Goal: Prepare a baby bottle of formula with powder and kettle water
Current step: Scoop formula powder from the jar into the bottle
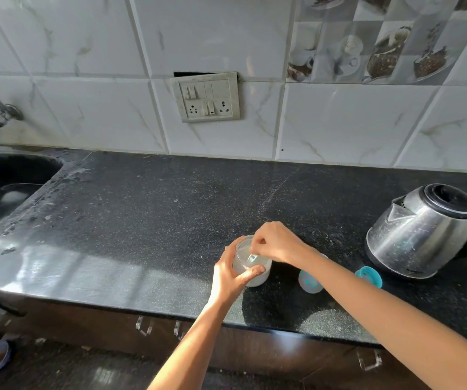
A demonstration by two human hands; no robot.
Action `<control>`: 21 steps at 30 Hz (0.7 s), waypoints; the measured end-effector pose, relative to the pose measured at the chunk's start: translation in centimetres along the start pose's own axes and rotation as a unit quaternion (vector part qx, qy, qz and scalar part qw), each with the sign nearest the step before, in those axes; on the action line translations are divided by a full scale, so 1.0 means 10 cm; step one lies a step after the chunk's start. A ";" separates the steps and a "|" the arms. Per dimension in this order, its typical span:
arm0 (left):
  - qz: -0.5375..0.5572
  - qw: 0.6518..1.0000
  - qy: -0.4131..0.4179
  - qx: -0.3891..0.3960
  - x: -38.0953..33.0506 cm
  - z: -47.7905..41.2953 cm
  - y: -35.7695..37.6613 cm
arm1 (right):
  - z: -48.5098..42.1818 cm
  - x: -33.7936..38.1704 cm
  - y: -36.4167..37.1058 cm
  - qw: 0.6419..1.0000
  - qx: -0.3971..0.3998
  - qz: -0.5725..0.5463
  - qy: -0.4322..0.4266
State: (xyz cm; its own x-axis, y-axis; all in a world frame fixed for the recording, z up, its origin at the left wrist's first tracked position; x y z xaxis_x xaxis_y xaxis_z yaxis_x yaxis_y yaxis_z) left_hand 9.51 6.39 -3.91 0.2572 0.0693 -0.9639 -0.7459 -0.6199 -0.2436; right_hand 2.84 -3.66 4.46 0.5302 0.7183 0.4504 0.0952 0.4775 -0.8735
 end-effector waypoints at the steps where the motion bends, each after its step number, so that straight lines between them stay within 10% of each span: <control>1: -0.001 1.000 0.001 -0.001 0.00 0.00 0.00 | 0.01 -0.03 -0.05 1.000 -0.004 -0.017 0.010; 21: 0.000 1.000 -0.018 0.000 0.00 0.01 -0.01 | 0.06 0.01 -0.13 0.992 -0.089 -0.078 -0.030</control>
State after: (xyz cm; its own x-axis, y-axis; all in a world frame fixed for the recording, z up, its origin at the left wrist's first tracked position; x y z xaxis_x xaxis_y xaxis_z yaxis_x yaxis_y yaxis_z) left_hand 9.57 6.53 -3.90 0.2349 0.0975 -0.9671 -0.7462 -0.6195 -0.2437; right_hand 2.27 -3.88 5.77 0.4457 0.6740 0.5891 0.3233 0.4925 -0.8080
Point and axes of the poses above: each hand's wrist, its own z-axis away from the middle knuckle, its own y-axis out of the palm, x = y × z, the point moved 7 cm from there along -z, towards the middle knuckle, and after that the axes turned 1 degree about -y, right-handed, at the moved point
